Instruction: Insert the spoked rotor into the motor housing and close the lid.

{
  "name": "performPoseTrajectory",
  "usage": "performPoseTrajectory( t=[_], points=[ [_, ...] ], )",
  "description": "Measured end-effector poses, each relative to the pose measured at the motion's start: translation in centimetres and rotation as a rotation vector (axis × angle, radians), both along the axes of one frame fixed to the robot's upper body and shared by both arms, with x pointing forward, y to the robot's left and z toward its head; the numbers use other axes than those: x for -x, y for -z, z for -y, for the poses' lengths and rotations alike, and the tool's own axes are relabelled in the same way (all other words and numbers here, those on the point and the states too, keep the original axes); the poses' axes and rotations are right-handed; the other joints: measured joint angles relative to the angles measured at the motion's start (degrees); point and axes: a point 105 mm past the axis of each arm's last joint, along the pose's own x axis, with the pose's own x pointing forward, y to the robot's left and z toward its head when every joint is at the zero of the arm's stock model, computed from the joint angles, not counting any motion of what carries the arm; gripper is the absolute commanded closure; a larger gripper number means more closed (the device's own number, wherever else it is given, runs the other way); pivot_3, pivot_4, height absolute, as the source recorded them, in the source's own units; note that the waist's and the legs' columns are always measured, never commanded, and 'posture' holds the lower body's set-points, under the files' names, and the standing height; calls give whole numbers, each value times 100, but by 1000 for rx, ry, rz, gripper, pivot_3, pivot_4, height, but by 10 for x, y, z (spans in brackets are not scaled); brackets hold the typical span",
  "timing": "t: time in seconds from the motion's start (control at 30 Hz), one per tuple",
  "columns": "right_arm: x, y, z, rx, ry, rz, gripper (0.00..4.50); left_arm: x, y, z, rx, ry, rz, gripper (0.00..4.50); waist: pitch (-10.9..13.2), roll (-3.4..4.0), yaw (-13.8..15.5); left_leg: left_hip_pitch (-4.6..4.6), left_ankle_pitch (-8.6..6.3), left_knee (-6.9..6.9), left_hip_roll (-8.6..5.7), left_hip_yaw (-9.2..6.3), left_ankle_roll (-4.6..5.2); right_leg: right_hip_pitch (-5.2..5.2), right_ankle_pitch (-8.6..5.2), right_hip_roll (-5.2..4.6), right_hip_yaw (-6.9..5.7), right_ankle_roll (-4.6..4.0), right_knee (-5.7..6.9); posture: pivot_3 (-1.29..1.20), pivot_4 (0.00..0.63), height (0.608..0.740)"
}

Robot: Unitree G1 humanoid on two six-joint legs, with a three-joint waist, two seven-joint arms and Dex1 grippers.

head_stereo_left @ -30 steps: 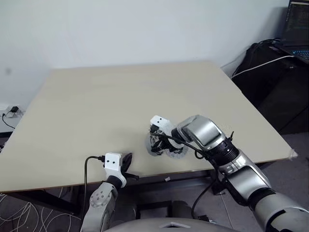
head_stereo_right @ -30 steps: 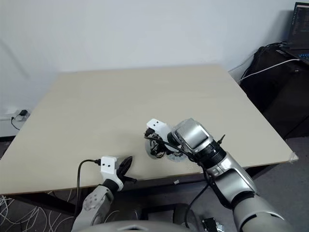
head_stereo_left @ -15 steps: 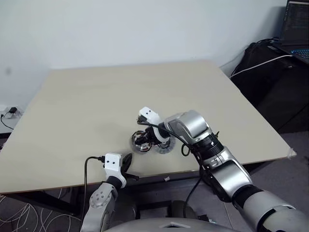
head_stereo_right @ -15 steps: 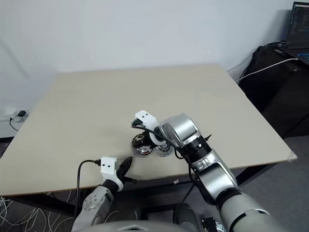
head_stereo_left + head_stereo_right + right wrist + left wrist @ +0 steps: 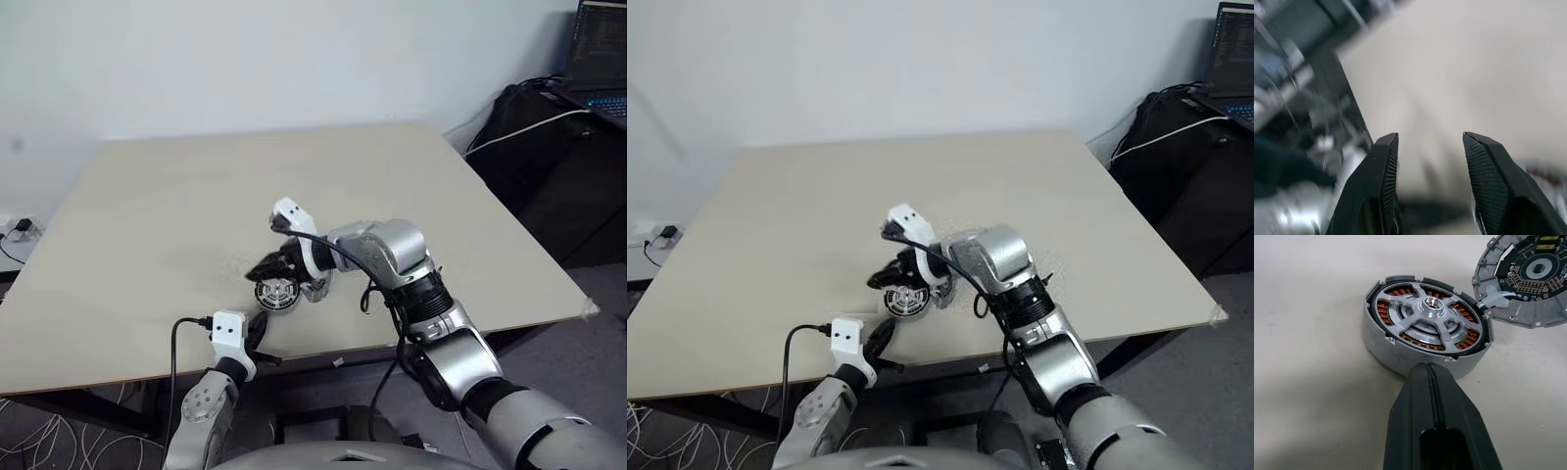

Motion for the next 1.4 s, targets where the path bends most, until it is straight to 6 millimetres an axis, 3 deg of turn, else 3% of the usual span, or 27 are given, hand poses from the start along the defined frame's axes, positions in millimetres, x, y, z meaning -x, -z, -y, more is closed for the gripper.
performPoseTrajectory(
  t=[0.1, 0.17, 0.2, 0.4, 0.5, 0.6, 0.7, 0.87, 1.03, 1.4],
  points=[
    [-14, -12, 10, 3, 101, 166, 3752, 1, 0, 0, 0, 0, -1, 4500, -6, -9, 39, 0, 0, -1, -3, 0, 0, 3, 0, -3, -2, 0, -5, 0, 0, 740],
    [-28, -11, 31, 75, 221, 320, 4379, 1, 1, -1, -5, 3, -3, 4500, -9, -13, 62, 0, 0, -2, -8, 2, 0, 6, -1, -7, -1, -4, -10, 0, 0, 740],
    [-35, -5, 47, 139, 289, 388, 4466, 2, 1, -2, -7, 4, -4, 4500, -10, -14, 70, 0, 0, -2, -8, 5, 0, 6, -3, -8, 1, -7, -13, 0, 0, 740],
    [-51, 37, 133, 471, 578, 595, 4466, 2, 0, -2, -5, 18, -2, 4500, -9, -12, 89, 0, 7, -4, -3, 10, 13, 5, -23, -3, 6, -11, -12, 0, 0, 740],
    [-38, 59, 167, 596, 631, 583, 4466, 2, -1, -1, 8, 24, -1, 4500, -8, -12, 93, 1, 13, -5, 1, 12, 24, 14, -34, -1, 10, -1, -13, 0, 0, 740],
    [-16, 81, 186, 681, 609, 527, 4466, 2, 0, -1, 6, 33, -10, 4500, -7, -13, 87, 1, 13, -3, 3, 16, 27, 22, -36, 0, 13, 1, -13, 0, 0, 740],
    [5, 98, 185, 681, 572, 432, 4466, 2, 0, -1, 3, 41, -8, 4500, -6, -15, 81, 8, 13, 0, 9, 17, 27, 26, -36, 4, 14, 4, -11, 0, 0, 740],
    [28, 102, 146, 495, 499, 321, 4466, 1, -1, -2, -2, 47, -7, 4500, 0, -24, 82, 12, 0, 8, 11, 16, 5, 22, -34, 2, 11, 10, -11, 0, 0, 740],
    [31, 101, 116, 364, 484, 303, 4466, 1, 0, -2, -5, 49, -8, 4500, 2, -33, 93, 9, -1, 10, 8, 15, 5, 23, -30, -1, 9, 16, -16, 0, 0, 740],
    [26, 116, 101, 309, 503, 263, 4466, 1, 0, -3, -11, 50, -9, 4500, 2, -30, 85, 9, -1, 9, 10, 14, 4, 20, -30, 2, 9, 15, -14, 0, 0, 740]
  ],
)
